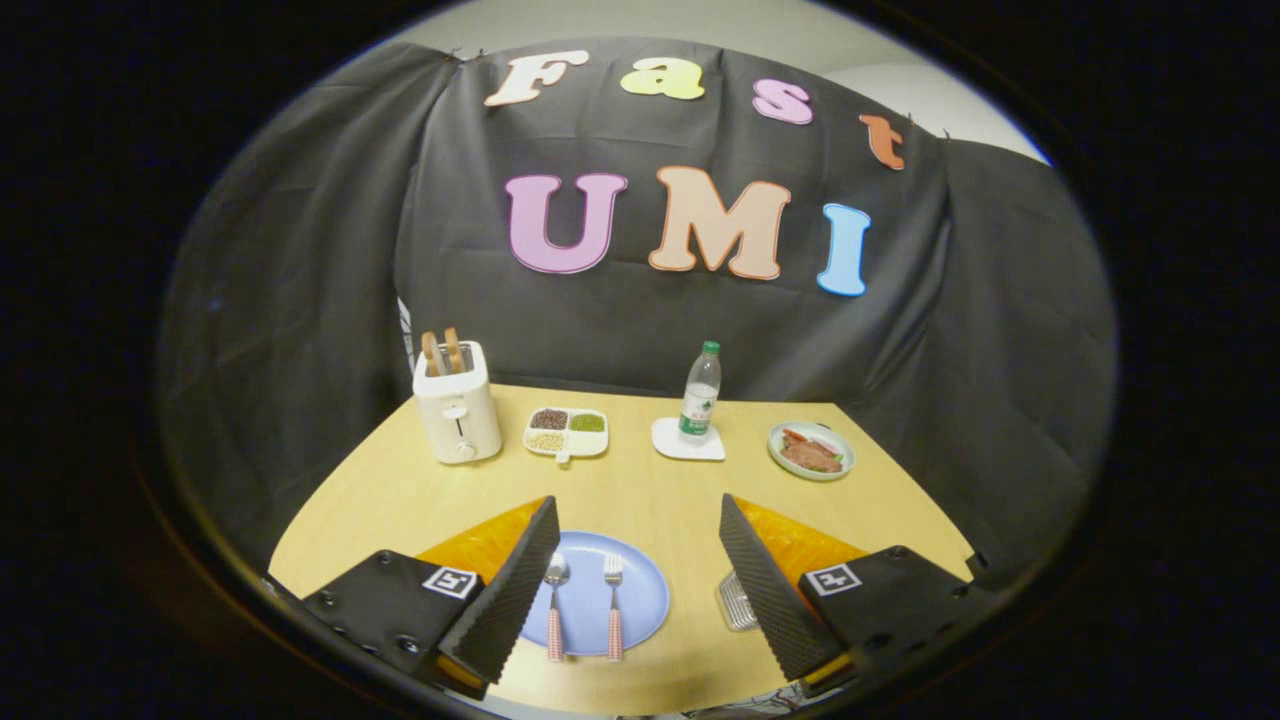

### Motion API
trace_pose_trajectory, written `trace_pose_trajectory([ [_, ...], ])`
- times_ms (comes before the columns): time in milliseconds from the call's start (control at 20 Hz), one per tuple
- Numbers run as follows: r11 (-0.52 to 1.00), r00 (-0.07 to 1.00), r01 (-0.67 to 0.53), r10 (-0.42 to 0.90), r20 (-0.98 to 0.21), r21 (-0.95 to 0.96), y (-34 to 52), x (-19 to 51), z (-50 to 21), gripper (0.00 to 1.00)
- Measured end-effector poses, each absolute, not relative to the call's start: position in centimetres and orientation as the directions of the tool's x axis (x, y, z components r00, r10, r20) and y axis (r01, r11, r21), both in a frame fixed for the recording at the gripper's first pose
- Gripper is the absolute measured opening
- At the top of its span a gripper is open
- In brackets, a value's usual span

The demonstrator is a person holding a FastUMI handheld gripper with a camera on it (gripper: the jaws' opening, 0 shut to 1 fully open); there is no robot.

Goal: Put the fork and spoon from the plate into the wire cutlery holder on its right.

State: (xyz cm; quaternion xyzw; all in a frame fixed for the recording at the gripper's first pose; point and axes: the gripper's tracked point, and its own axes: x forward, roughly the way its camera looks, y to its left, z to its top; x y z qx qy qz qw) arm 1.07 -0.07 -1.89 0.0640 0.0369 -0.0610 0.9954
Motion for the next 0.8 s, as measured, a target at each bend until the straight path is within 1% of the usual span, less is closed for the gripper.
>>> trace_pose_trajectory([
  [250,0.984,0.981,0.132,-0.113,-0.158,0.118,0.2,2.1,-3.4,1.0],
  [450,0.989,0.958,0.101,-0.068,-0.28,0.106,1.9,3.3,-5.8,1.0],
  [600,0.993,0.898,0.098,-0.059,-0.437,0.068,2.8,3.7,-9.4,1.0],
  [700,0.992,0.83,0.107,-0.05,-0.556,0.07,3.4,3.3,-11.8,1.0],
  [800,0.988,0.762,0.126,-0.039,-0.646,0.089,3.7,3.4,-13.7,1.0],
])
